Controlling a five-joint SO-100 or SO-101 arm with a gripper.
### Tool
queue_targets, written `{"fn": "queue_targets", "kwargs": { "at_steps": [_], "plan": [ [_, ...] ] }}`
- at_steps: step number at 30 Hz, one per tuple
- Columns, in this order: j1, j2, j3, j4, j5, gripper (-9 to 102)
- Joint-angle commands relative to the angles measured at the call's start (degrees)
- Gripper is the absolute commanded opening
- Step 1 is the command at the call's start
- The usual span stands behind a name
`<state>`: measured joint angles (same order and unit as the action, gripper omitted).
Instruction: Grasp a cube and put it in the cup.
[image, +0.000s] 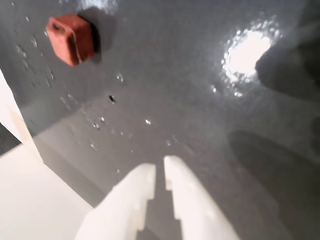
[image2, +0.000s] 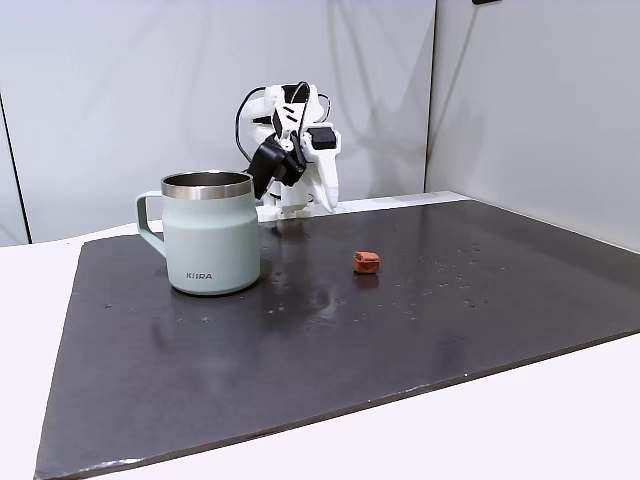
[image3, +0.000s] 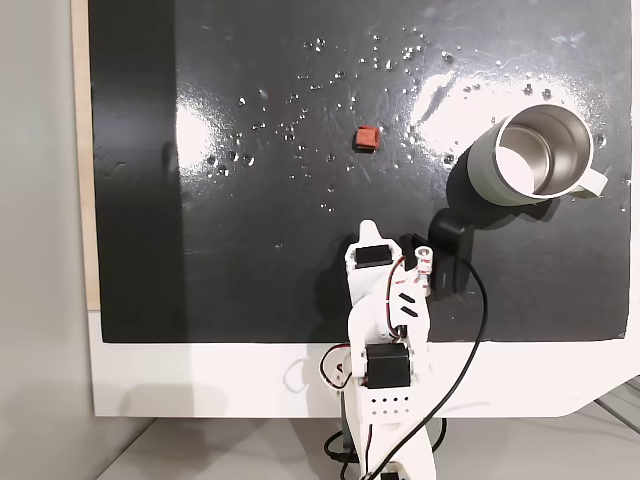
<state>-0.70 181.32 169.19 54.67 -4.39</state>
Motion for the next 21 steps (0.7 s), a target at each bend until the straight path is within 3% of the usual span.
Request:
{"fn": "queue_targets", "kwargs": {
  "at_steps": [1,7,21],
  "plan": [
    [-1.41,0.70,-4.66,-1.58,-1.67,0],
    [-2.81,-1.49,-12.30,0.09,-2.72,0],
    [-3.16,-42.10,-46.23,2.64,2.72,0]
  ]
}}
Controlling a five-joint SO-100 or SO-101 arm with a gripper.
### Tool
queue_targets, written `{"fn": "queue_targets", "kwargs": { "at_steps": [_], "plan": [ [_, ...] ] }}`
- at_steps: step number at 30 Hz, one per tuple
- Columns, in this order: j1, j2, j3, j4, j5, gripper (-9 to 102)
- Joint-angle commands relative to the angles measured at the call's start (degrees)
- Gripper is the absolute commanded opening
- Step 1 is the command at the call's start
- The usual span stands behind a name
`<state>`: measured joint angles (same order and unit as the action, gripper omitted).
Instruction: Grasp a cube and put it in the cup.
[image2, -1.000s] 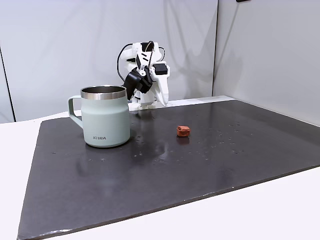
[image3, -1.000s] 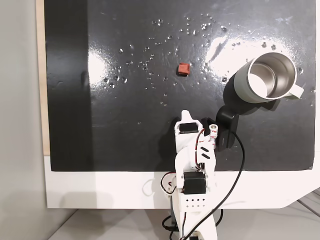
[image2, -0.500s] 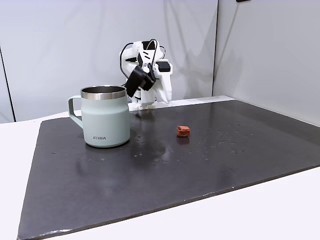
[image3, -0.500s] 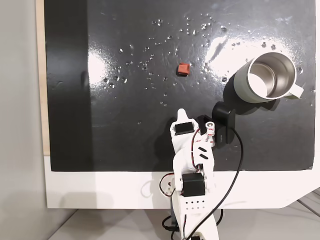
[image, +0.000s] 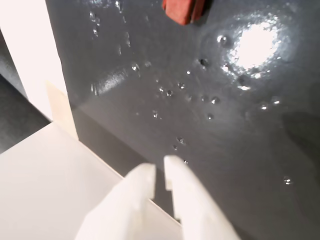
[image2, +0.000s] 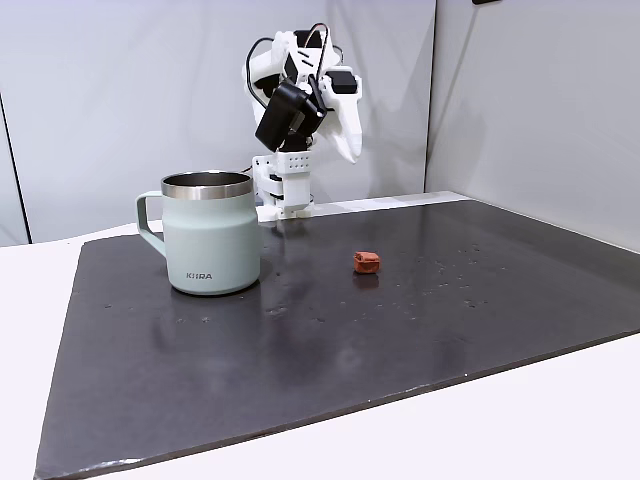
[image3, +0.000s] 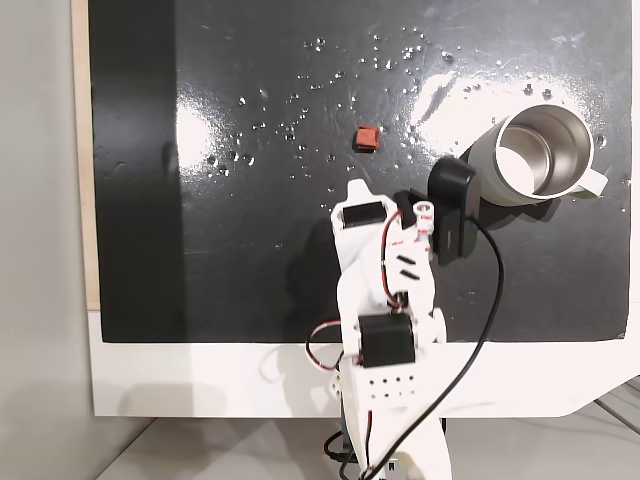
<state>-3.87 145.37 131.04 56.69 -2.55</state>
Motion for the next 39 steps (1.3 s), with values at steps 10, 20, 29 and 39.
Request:
{"fn": "queue_targets", "kwargs": {
  "at_steps": [10,20,29,39],
  "plan": [
    [1.85,-32.17,-27.42,5.62,4.22,0],
    [3.43,-57.13,-50.01,16.00,10.20,0],
    [3.43,-61.08,-52.65,17.93,12.13,6],
    [5.62,-62.84,-52.21,20.21,13.97,25]
  ]
}}
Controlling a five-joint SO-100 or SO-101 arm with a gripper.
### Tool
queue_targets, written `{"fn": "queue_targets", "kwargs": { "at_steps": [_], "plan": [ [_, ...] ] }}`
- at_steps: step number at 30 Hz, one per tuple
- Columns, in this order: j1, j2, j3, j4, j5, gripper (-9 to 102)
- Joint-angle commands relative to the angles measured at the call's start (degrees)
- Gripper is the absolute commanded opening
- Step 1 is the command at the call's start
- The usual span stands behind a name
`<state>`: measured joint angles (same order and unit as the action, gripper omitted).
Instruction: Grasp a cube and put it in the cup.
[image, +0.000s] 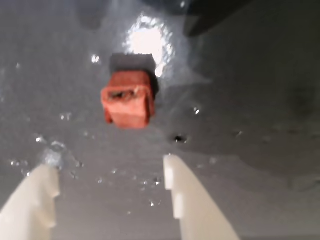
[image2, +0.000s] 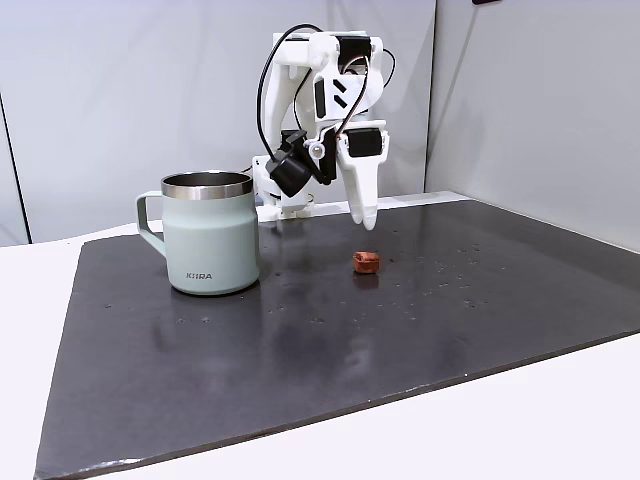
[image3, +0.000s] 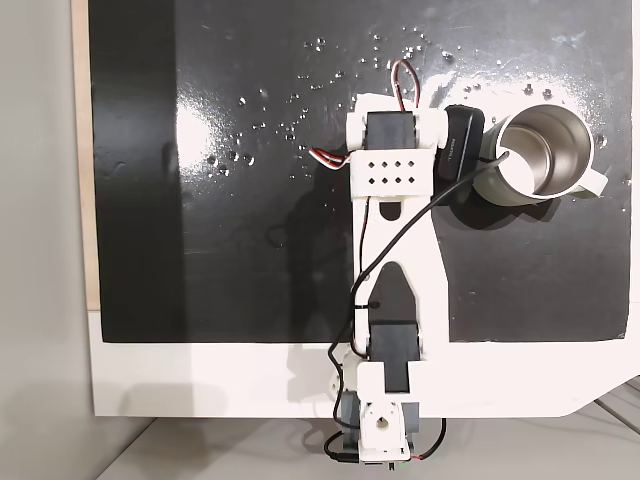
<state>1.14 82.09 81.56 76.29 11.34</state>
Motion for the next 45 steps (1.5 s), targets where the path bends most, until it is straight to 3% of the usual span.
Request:
{"fn": "queue_targets", "kwargs": {
  "at_steps": [1,33,36,41,45],
  "plan": [
    [0.88,0.18,-2.72,0.62,-0.09,25],
    [-0.26,-21.53,-17.14,1.76,-5.71,24],
    [-0.26,-21.62,-17.05,1.85,-5.80,21],
    [-0.18,-21.45,-17.05,2.11,-5.62,3],
    [-0.09,-20.92,-17.05,2.20,-5.62,1]
  ]
}}
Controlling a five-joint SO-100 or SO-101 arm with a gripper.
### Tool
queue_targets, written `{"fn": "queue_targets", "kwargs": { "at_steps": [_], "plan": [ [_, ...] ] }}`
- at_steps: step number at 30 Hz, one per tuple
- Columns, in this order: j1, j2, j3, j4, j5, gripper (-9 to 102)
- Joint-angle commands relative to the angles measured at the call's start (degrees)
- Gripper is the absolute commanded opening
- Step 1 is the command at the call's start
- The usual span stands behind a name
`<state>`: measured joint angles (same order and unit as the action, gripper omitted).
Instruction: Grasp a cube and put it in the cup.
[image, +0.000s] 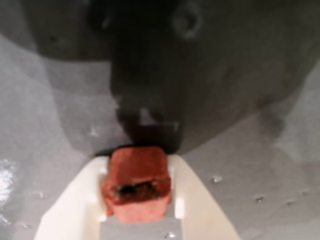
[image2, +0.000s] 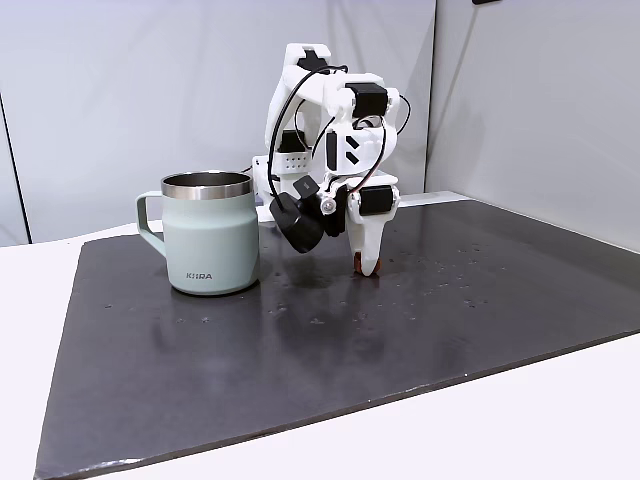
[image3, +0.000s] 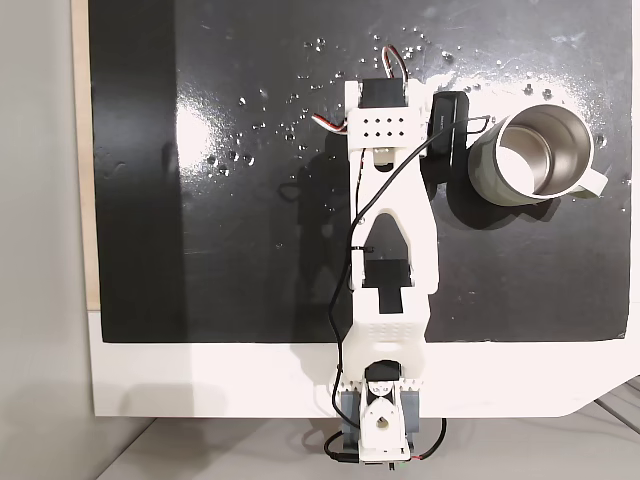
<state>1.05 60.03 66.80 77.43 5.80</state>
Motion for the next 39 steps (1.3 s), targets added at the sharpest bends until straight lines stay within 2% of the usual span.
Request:
{"fn": "queue_targets", "kwargs": {
  "at_steps": [1,10,21,32,39],
  "plan": [
    [0.00,1.32,-2.29,1.05,-0.09,0],
    [0.00,7.73,-5.54,6.50,0.62,0],
    [0.26,14.94,-28.30,24.70,1.58,1],
    [3.43,28.83,-21.09,25.05,-0.70,0],
    [9.67,33.40,-16.44,25.31,-2.72,0]
  ]
}}
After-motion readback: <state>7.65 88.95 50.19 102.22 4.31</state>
